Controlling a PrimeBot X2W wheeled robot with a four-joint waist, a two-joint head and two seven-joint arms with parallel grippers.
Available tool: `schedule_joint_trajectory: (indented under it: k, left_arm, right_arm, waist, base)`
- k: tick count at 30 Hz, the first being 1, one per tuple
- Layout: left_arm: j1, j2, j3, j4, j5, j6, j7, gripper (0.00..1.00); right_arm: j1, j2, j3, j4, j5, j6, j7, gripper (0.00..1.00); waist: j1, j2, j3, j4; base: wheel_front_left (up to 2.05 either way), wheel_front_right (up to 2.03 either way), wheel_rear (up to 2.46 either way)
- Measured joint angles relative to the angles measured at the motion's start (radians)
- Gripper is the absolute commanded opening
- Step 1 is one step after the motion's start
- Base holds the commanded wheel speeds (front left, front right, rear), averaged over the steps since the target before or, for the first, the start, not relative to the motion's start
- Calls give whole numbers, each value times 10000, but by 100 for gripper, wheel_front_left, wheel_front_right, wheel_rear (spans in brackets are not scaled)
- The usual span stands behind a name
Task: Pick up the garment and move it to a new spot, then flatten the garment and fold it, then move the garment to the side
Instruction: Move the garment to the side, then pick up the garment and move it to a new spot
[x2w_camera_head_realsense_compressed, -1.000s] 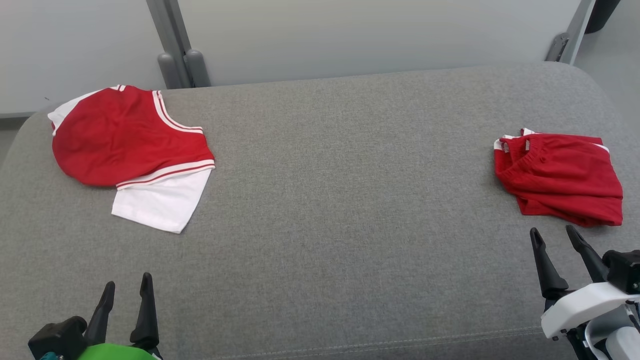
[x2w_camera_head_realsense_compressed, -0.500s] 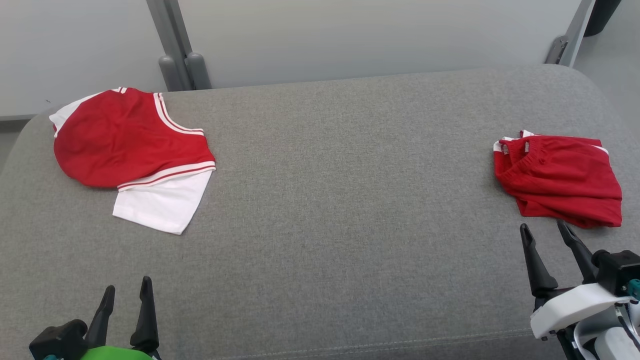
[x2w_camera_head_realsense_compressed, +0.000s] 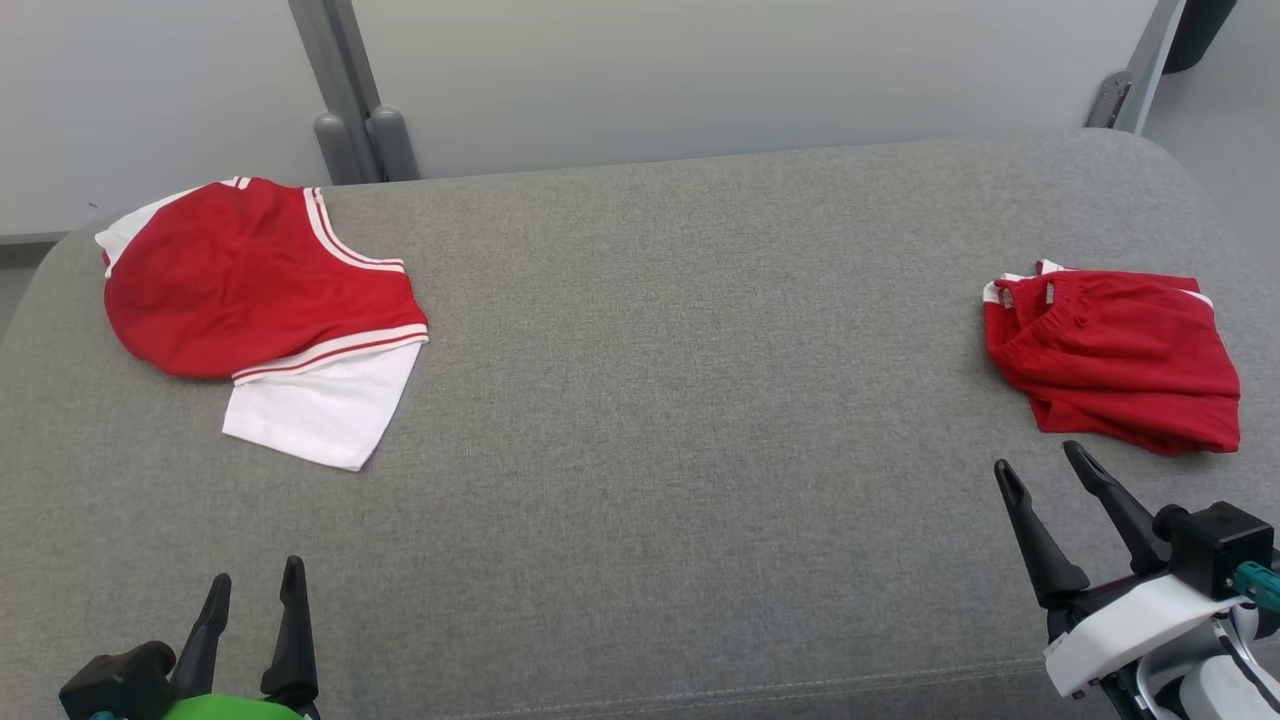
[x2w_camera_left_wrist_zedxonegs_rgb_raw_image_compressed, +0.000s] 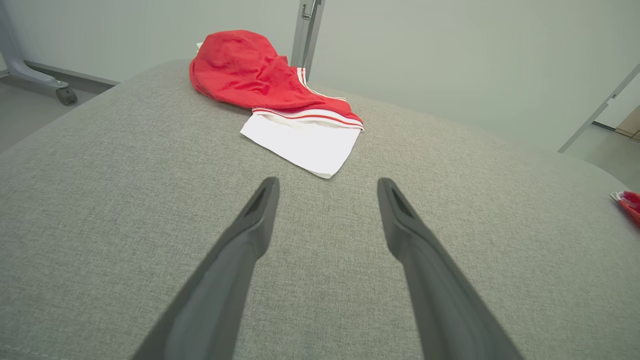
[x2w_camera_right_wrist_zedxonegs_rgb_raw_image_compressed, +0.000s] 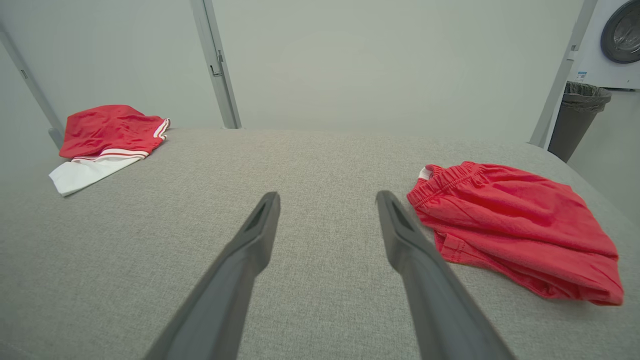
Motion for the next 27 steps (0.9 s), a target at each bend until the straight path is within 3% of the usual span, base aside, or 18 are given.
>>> schedule_joint_trajectory:
  k: [13, 27]
  left_arm:
    - [-23, -25, -38, 102, 61, -96, -75, 100]
    - [-37, -44, -71, 265, 75, -96, -75, 100]
  right_arm:
    - [86, -2, -320, 125, -21, 130, 0, 100]
    - [69, 144, -199, 130, -282, 431, 0, 100]
  waist:
    - [0, 0, 62, 223]
    - [0, 0, 85, 1452]
  base:
    - [0, 0, 0]
    - [0, 0, 0]
